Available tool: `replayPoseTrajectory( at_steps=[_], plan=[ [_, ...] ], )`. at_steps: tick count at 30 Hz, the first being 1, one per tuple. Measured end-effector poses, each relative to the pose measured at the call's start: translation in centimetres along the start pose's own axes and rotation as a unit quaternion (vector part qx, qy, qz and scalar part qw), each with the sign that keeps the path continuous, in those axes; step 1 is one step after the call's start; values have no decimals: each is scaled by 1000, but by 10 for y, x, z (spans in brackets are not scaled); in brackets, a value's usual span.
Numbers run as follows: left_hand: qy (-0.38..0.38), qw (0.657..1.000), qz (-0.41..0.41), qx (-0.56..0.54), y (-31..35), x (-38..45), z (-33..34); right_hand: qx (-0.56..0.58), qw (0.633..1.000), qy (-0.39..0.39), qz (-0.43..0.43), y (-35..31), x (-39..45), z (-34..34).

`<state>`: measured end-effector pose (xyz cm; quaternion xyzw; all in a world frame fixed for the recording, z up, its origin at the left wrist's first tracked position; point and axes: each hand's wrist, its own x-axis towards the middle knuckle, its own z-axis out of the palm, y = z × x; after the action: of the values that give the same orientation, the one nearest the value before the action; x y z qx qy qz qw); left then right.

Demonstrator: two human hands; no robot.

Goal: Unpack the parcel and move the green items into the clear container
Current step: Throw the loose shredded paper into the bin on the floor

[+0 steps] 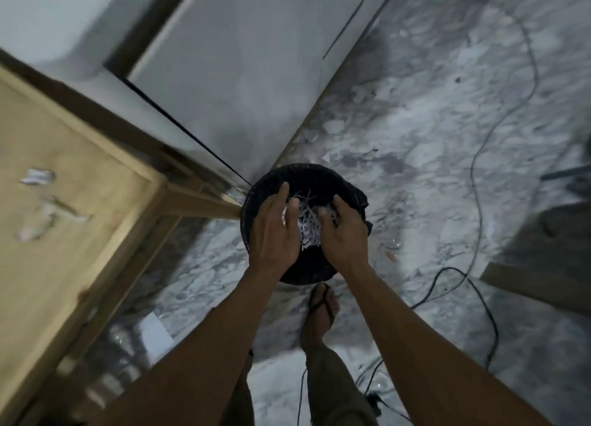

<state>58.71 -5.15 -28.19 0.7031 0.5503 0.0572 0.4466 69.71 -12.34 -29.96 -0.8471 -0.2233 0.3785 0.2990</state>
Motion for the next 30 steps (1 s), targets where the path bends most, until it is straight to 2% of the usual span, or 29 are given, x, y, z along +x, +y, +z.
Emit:
replayPoseTrajectory(
  at_steps=[6, 9, 12, 15, 19, 22, 25, 28, 30],
  plan=[
    [57, 998, 41, -6, 85, -68, -84, 20, 998, 26, -46, -102, -68, -64],
    [130, 989, 68, -33, 106, -104, -134, 15, 994, 33, -102, -157, -106, -82],
    [236, 964, 94, -75, 102, -139, -180, 19, 982, 34, -182, -200, -134, -76],
    [310, 947, 53, -59, 74, -176, -231, 13, 970, -18, -241, -243, -154, -46],
    [379, 923, -60, -15, 2, -218, -276, -18, 947, -73, -314, -284, -176, 4],
    [422, 895, -137, 33, -54, -241, -297, -54, 931, -82, -351, -294, -181, 38],
    [421, 884, -181, 96, -95, -248, -304, -106, 920, -64, -371, -288, -171, 69],
    [376, 893, -232, 90, -117, -233, -305, -153, 913, -39, -377, -274, -156, 94],
    [362, 897, -229, 109, -129, -218, -304, -174, 903, -17, -393, -267, -148, 109]
  ],
)
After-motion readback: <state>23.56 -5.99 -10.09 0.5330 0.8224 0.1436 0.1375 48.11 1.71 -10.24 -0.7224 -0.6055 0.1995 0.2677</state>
